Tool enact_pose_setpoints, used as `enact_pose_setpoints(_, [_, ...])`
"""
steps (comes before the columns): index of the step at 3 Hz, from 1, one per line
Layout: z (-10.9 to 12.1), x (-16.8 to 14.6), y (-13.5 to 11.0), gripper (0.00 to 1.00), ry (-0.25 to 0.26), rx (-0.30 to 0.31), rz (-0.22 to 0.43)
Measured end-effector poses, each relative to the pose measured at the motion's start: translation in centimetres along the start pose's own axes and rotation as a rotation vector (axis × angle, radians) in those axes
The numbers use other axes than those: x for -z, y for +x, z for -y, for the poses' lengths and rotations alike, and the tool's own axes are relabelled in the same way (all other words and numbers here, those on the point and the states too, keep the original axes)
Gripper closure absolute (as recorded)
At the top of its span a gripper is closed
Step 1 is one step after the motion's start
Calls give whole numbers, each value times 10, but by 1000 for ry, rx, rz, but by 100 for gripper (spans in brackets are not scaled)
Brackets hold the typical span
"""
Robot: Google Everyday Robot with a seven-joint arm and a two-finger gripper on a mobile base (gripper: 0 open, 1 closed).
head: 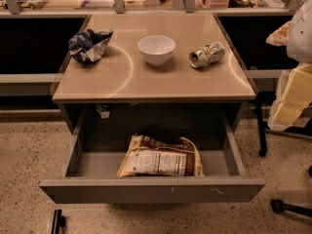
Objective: Pick brown chip bag from top drawer and place on counter
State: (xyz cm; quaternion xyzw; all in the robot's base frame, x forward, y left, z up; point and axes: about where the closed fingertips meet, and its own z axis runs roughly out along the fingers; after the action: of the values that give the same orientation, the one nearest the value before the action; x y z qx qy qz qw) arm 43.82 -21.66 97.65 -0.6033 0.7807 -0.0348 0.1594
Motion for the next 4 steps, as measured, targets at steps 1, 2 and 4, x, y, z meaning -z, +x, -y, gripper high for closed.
enact_pose_setpoints(1, [0,0,0,0,0,0,0])
enact_pose_setpoints(2, [-1,-10,-2,0,10,-3,20])
enact_pose_setpoints(4, [-27,-129,-22,0,-107,-53,220])
